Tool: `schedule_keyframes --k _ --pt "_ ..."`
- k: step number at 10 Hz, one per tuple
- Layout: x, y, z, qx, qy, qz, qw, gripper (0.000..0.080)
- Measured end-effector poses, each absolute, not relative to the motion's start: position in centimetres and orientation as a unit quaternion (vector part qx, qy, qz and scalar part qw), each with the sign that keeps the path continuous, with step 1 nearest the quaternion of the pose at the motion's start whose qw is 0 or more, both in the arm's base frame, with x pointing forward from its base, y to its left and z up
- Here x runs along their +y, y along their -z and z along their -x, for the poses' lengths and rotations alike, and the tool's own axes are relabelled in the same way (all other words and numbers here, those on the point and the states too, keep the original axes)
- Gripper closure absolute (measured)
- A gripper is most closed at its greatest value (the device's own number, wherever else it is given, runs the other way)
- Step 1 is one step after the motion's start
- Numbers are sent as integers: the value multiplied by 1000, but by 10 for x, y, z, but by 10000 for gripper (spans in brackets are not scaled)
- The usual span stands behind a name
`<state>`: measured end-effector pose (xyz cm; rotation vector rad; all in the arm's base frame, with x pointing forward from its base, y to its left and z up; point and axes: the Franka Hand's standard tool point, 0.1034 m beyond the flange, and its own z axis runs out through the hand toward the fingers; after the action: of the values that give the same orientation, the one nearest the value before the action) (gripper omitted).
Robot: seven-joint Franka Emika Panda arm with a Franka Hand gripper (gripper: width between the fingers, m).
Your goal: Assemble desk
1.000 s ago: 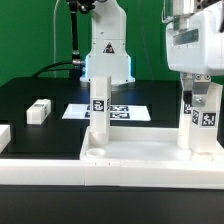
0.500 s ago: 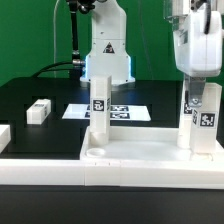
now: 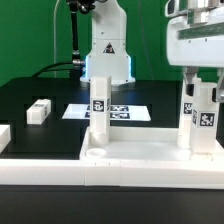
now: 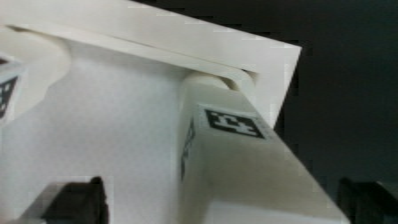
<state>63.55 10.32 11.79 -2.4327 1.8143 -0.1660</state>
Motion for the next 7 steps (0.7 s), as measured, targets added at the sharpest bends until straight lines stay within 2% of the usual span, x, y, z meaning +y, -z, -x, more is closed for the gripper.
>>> schedule_keyframes --k 2,4,7 --pt "107 -122 -638 449 65 891 21 151" --pt "106 -120 -644 282 66 957 9 151" --pt "104 -121 -645 199 69 978 -4 151"
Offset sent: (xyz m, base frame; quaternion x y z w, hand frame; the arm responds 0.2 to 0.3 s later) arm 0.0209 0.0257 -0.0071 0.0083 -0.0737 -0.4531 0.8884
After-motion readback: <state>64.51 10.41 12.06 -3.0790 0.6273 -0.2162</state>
